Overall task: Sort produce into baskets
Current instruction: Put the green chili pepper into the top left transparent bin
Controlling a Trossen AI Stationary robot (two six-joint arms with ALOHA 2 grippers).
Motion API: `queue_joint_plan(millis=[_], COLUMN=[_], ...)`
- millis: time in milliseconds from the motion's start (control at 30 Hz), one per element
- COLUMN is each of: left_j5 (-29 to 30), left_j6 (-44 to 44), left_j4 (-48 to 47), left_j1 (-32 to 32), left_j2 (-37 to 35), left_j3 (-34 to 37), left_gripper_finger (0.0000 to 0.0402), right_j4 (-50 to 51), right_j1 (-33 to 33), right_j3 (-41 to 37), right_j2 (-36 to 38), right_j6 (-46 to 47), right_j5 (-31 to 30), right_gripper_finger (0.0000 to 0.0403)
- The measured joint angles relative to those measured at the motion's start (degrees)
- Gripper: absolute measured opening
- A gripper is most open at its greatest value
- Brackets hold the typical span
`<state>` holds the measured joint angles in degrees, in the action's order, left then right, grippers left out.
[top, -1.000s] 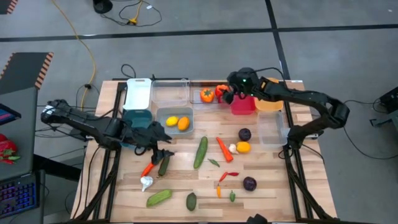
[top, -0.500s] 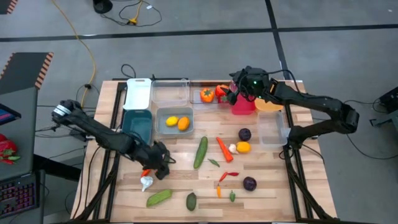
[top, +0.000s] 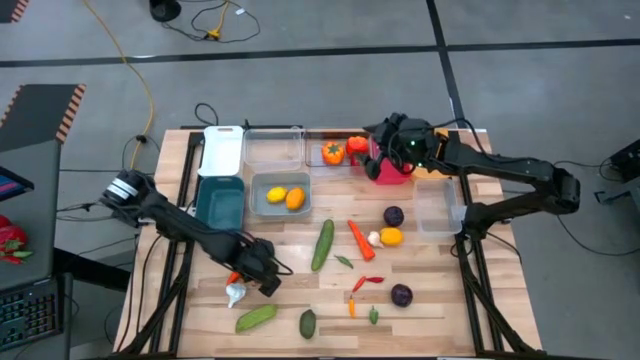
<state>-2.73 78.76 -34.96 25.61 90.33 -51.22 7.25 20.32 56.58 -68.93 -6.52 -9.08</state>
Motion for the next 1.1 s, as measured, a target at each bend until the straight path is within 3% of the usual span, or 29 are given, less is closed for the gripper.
queue_joint_plan(millis=[267,400,833,1100], left_j5=[1.7,4.5,5.0,4.6], left_j6=[0.0,0.0,0.6,-1.4], left_j4=[-0.3,-0.3,-0.2,1.8], left_j1=[0.0,0.0,0.0,-0.3], left_j2=[2.8,2.7,2.7,2.5], left_j3=[0.0,0.0,0.0,0.0], left_gripper_finger=[0.0323,0.0287,0.0161,0.0148], right_j4=[0.0,0.0,2.0,14.6], right_j1=[-5.9,-8.8,-15.7,-17.3], right_j3=[0.0,0.0,0.0,0.0], right_j2=[0.1,0.1,0.5,6.3], right_j6=[0.0,0.0,0.0,2.1], right_j5=[0.0,0.0,0.1,0.2], right_gripper_finger=[0.0395,0.0395,0.0395,0.0395])
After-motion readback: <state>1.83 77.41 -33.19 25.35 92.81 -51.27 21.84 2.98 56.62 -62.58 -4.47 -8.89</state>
